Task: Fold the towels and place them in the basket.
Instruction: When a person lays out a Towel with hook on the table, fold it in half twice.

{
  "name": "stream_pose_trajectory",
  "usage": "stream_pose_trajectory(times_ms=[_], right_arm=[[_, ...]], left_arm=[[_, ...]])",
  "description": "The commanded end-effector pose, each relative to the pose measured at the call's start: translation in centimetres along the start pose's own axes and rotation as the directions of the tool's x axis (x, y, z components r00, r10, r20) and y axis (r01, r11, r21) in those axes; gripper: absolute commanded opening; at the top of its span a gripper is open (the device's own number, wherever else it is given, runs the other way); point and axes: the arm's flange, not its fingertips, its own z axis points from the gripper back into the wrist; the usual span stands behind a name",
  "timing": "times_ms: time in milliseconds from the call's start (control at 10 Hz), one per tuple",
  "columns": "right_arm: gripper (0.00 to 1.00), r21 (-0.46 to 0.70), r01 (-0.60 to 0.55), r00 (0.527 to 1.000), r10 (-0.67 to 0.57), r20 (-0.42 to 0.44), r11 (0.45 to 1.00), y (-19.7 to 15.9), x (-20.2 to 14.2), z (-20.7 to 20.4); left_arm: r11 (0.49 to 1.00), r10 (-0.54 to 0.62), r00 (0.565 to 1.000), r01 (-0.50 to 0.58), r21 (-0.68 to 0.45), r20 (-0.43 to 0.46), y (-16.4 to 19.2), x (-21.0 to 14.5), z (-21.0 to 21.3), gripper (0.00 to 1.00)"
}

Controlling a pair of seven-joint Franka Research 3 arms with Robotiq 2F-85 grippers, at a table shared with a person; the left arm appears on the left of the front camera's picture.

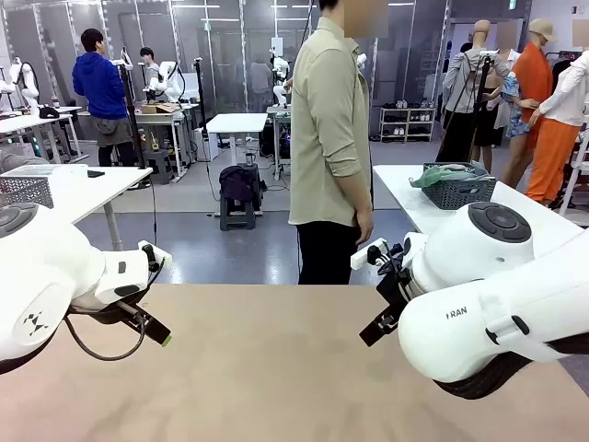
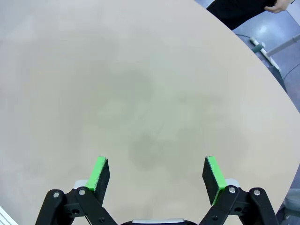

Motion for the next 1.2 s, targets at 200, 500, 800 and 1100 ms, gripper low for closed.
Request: stream_pose_trajectory(times_ms=[200, 500, 800, 1100], right_arm=[[1.0, 0.0, 0.002, 1.0, -0.002, 0.0, 1.0, 0.0, 0.0, 0.0], [1.0, 0.0, 0.0, 1.0, 0.0, 0.0, 1.0, 0.0, 0.0, 0.0], [1.0, 0.168, 0.127, 0.988, -0.139, 0.061, 0.978, -0.8, 0.9, 2.0], [1.0, 0.316, 0.246, 0.952, -0.289, 0.096, 0.916, -4.6, 0.9, 6.3]], left_arm=[[1.0, 0.0, 1.0, 0.0, 0.0, 0.0, 0.0, 0.0, 0.0, 1.0], [1.0, 0.0, 1.0, 0.0, 0.0, 0.0, 0.0, 0.0, 0.0, 1.0], [0.995, 0.04, 0.999, -0.037, -0.087, 0.033, 1.0, 1.2, 2.6, 1.0], [0.922, 0.193, 0.977, -0.149, -0.356, 0.089, 4.4, 2.0, 5.3, 1.0]])
